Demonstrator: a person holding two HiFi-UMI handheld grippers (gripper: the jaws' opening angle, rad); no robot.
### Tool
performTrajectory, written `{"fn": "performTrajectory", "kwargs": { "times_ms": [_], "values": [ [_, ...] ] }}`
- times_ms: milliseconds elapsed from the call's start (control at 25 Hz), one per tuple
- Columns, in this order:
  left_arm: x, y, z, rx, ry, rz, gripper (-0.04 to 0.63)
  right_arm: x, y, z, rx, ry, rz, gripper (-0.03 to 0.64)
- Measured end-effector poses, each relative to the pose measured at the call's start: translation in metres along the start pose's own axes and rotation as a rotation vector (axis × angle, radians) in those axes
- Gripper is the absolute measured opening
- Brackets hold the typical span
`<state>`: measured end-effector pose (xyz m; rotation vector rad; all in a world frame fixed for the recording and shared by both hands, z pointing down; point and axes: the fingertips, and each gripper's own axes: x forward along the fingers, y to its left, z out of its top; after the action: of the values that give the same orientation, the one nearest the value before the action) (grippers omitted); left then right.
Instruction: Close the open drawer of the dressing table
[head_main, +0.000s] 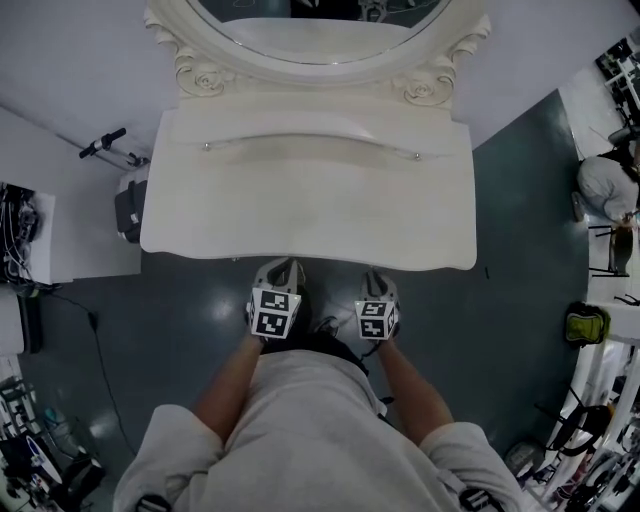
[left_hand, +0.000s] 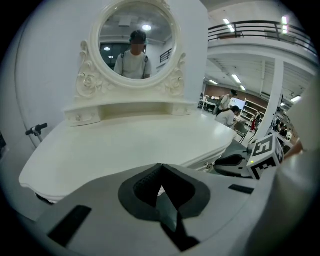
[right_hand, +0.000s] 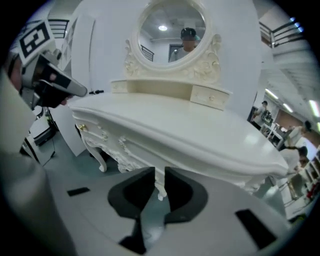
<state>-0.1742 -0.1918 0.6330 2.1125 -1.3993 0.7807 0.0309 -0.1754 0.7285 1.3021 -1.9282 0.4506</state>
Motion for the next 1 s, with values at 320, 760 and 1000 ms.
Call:
{"fn": "performTrajectory", "kwargs": {
  "times_ms": [320, 760, 1000],
  "values": [
    [-0.043, -0.015, 0.044, -0.045, -0.173, 0.035, 0.008, -0.073, 0.034, 0.107, -0.037, -0.313, 0.101, 0.015],
    [-0.127, -0.04, 0.092, -0.065, -0.44, 0.069, 0.008, -0.198, 0.049, 0.207, 0.041, -0.615, 0.117, 0.015],
    [-0.15, -0.052, 0.104, -0.035, -0.496, 0.066, 0.008, -0.252, 0.051, 0.228, 0.013, -0.716, 0.117, 0.015]
  ]
}}
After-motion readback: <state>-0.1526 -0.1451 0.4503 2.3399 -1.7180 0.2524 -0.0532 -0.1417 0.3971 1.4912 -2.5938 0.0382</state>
